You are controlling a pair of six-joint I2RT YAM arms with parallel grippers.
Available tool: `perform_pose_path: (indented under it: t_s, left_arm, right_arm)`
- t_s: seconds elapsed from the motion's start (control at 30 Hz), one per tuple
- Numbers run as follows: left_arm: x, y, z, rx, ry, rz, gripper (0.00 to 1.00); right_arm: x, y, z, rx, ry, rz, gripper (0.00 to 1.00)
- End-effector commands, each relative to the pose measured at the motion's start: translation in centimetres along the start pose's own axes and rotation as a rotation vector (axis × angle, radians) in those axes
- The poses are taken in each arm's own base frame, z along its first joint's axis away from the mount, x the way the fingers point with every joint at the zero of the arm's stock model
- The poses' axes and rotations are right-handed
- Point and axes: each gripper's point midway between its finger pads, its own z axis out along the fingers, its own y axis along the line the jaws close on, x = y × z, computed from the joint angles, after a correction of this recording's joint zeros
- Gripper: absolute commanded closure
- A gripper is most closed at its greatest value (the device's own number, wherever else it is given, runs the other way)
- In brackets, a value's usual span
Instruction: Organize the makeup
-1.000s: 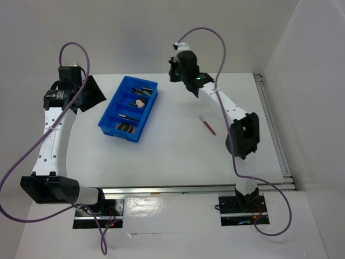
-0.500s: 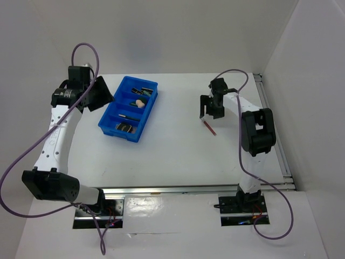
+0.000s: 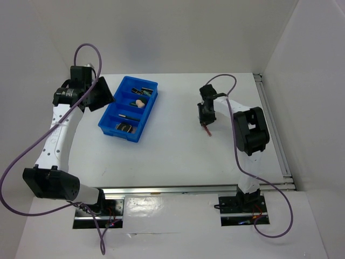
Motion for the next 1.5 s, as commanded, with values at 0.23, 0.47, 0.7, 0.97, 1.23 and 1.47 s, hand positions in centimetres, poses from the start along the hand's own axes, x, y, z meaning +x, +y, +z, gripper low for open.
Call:
perform_pose_path:
  t_s: [0.23,0.47,0.7,0.97,1.23,1.47]
  left_arm:
    - [-0.8,0.9,-1.3,-0.023,-0.05,0.015,0.31]
    - [-1.9,0.5,-3.6,0.004,-0.096,-0.063,0.3]
    - [-2.9,3.8,-5.9,-0.18,-0.208,-0.29,0.29]
    - [-2.0,4.6,-6.9,-0.21,-0.207,-0.415,0.29]
    - [-2.5,6.1,-8.0,-0.269,-0.261,-0.401,0.29]
    - [-2.4,6.3,-7.8,-0.269,-0.262,-0.37,0.29]
  right_arm:
    - [-2.5,7.0,-2.4,0.007,-0.1,-0.157,1.0]
    - [-11.7,20.0,-11.6,-0.235,-0.539,-0.374,1.0]
    - [-15.9,31.2,-16.3,-0.381,-0.811,-0.523,1.0]
    - [-15.9,39.3,-15.4,-0.472,-0.954,-0.639,1.0]
    - [-13.0,41.3,-11.1,-0.517,-0.88,-0.708,1.0]
    - [-10.2,41.5,-7.3,-0.485,-0.79,-0.764,0.99]
